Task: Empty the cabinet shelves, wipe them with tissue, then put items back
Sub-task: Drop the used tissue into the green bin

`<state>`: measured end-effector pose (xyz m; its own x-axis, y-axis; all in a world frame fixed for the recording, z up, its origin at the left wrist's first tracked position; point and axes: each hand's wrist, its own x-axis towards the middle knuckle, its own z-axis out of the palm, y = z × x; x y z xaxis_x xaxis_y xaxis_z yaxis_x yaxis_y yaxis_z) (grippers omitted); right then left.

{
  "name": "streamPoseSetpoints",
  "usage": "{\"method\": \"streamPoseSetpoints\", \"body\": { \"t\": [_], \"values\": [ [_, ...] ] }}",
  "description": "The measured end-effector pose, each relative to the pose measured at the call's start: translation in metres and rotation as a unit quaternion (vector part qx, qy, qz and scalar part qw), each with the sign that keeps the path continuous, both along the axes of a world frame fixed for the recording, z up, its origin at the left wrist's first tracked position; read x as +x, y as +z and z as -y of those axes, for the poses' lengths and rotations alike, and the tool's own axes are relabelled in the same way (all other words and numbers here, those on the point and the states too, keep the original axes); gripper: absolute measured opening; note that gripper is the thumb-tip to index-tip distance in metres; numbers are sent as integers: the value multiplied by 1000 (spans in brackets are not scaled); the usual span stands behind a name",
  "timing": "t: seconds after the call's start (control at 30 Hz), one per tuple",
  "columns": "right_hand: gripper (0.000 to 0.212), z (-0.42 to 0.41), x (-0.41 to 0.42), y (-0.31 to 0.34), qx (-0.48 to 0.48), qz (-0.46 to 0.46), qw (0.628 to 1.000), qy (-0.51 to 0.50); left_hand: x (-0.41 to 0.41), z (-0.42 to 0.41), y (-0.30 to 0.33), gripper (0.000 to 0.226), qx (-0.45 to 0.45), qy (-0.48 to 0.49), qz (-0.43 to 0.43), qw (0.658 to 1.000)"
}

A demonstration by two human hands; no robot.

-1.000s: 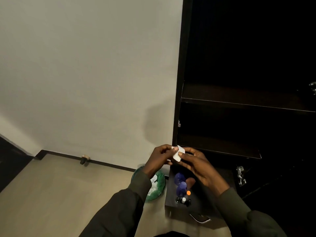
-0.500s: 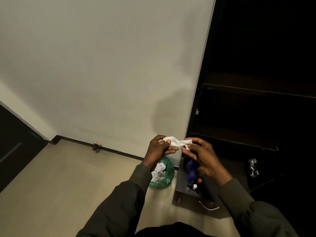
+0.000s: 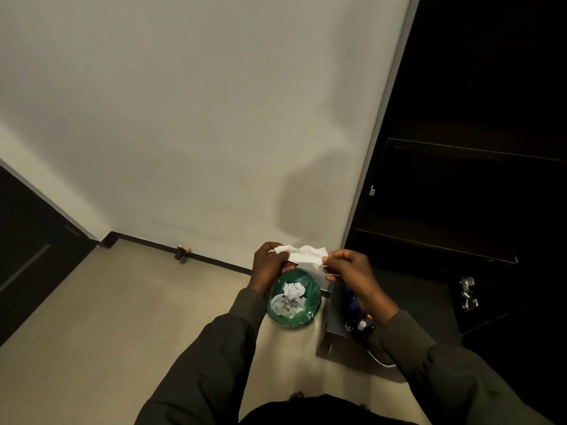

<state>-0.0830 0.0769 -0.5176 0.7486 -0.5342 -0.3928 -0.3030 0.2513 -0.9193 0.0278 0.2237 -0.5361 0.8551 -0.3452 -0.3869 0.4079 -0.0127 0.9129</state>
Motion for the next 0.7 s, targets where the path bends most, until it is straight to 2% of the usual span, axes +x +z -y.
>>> {"method": "streamPoseSetpoints", "body": {
  "t": [0.2,0.33,0.43,0.57,0.7],
  "values": [
    [6,-6,4,-17,66,-19,997,-26,13,1,-25,9,-36,31,-83,995],
    [17,-3,-5,-20,66,-13,997,-27,22,3,-45,16,-28,79,-107,991],
    [20,1,-6,-24,70,-20,997,-17,29,10,-57,15,26,84,-100,991],
    [26,0,3,-19,17,-44,997,54,46,17,-78,17,102,71,-80,989],
    [25,2,5,-19,32,-19,998,41,69,24,-109,18,181,50,-63,980]
  ]
}}
